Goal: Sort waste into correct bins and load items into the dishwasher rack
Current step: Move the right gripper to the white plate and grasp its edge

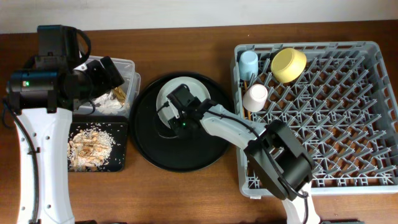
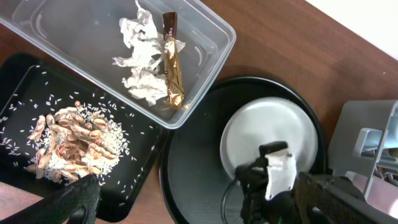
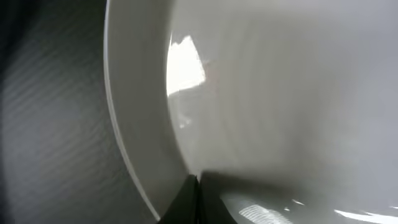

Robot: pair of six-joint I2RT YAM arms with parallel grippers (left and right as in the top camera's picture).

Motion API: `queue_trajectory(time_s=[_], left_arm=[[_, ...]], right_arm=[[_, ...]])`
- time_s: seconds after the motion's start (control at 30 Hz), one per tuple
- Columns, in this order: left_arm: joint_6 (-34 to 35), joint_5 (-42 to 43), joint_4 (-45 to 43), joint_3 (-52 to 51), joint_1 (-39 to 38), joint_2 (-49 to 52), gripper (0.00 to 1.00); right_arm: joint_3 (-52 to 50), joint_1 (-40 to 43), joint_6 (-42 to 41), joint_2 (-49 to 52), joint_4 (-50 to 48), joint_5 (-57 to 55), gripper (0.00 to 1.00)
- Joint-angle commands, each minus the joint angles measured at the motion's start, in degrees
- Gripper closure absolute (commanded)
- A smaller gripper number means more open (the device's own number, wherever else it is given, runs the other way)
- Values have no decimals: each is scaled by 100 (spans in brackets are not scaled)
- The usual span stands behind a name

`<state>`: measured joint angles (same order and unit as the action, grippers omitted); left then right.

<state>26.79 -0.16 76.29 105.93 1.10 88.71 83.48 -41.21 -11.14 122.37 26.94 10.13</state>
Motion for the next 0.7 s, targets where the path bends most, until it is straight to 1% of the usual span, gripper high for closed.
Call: queue_trajectory(time_s=[0.0,0.07,0.2,0.27,0.3,0.33,0.37,0.47,0.5,0.57,0.67], left_arm=[[-76,24,-11,28,9,-44,1],[-76,24,-13,28,9,-44,1],[-76,24,-13,28,9,-44,1],[-76,24,-13,28,9,-44,1],[-76,24,-13,28,9,-44,1],[-76,24,-13,28,9,-44,1],[-76,24,-13,28,9,-44,1],[-76,24,-13,28,9,-44,1],[-76,24,-13,28,9,-44,1],[-76,24,-13,28,9,-44,1],[-76,24,-13,28,9,-44,1]], right_arm=[[-42,-28,17,87,223,2162,96],[-42,-39,17,87,306,3064,95],[42,79,20,-74,833,3314,95],[131,179,24,-367,1137,3329,92],[188,273,52,-688,1349,3211,91],[199,326,68,-997,1478,2903,90],[199,372,76,-1364,1628,1989,83],[197,369,83,-1561,2131,240,69],[157,369,83,-1517,2304,-245,57],[4,369,83,-1388,2356,-765,54],[-175,378,83,-1119,2157,-935,54]])
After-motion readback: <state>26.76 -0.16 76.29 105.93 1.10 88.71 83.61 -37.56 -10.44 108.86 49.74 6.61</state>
